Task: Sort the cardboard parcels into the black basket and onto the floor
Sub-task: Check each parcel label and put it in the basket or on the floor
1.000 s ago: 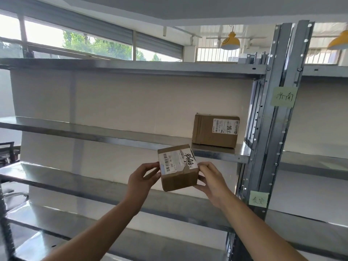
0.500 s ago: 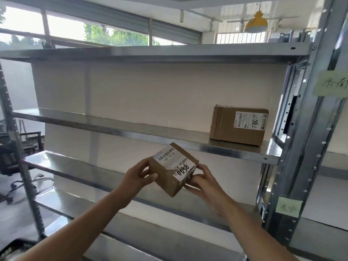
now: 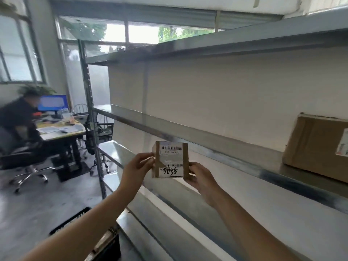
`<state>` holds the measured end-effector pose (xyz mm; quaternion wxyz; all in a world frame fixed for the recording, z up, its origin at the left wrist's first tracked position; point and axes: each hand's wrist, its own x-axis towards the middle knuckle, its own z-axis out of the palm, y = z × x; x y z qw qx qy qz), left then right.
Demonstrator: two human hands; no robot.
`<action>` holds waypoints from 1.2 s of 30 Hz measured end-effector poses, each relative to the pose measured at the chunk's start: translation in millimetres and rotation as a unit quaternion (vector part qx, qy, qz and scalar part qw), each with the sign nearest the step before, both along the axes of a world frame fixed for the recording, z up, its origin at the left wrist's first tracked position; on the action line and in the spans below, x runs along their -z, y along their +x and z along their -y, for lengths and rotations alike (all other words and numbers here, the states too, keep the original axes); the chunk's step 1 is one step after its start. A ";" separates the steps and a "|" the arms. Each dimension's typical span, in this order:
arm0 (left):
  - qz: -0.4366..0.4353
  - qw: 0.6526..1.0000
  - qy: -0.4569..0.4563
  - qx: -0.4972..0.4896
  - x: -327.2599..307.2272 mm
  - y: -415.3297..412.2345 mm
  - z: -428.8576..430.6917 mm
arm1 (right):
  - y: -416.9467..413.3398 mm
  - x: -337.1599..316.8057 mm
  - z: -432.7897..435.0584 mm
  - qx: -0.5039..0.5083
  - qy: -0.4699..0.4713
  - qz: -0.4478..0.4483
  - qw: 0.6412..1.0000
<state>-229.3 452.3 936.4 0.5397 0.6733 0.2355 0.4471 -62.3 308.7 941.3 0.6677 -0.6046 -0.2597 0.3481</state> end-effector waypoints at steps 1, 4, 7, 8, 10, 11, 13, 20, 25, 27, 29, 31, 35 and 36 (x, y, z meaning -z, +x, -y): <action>0.002 1.000 0.003 -0.014 -0.4 -1.9 -5.5 | 1.0 -0.2 -13.5 -0.015 -0.016 0.029 0.999; 0.005 0.999 -0.006 -0.049 2.2 -13.6 -14.8 | -2.3 2.1 -48.1 -0.057 -0.028 0.103 0.993; 0.014 0.997 -0.042 -0.064 14.5 -29.6 -22.8 | -13.0 8.5 -75.7 -0.095 -0.008 0.098 0.991; 0.015 0.996 -0.050 -0.075 19.8 -35.6 -26.4 | -17.7 11.3 -83.6 -0.107 -0.006 0.095 0.990; 0.008 0.993 -0.064 -0.094 29.4 -47.9 -34.9 | -27.3 20.4 -100.4 -0.131 -0.009 0.096 0.987; 0.003 0.992 -0.073 -0.102 33.8 -54.2 -40.2 | -33.1 24.8 -108.9 -0.144 -0.011 0.100 0.985; -0.016 0.989 -0.092 -0.113 40.2 -66.8 -52.9 | -45.0 32.7 -129.7 -0.158 -0.019 0.120 0.980; -0.039 0.982 -0.116 -0.147 52.5 -110.5 -97.5 | -92.8 34.7 -199.7 -0.188 -0.066 0.166 0.966; -0.038 0.979 -0.120 -0.163 53.0 -139.2 -146.9 | -129.0 27.1 -252.7 -0.194 -0.060 0.179 0.963; -0.026 0.978 -0.116 -0.169 51.1 -152.0 -171.3 | -141.5 21.4 -272.4 -0.199 -0.055 0.178 0.962; -0.011 0.977 -0.118 -0.178 48.1 -165.9 -196.9 | -153.6 17.2 -295.9 -0.203 -0.058 0.172 0.962; 0.010 0.976 -0.125 -0.178 45.5 -179.3 -218.3 | -165.9 16.3 -320.8 -0.215 -0.061 0.179 0.958; 0.021 0.975 -0.132 -0.177 42.5 -206.5 -256.6 | -194.8 16.7 -363.4 -0.236 -0.044 0.183 0.954; 0.017 0.974 -0.135 -0.183 44.0 -213.4 -266.3 | -202.4 17.5 -371.9 -0.242 -0.039 0.179 0.953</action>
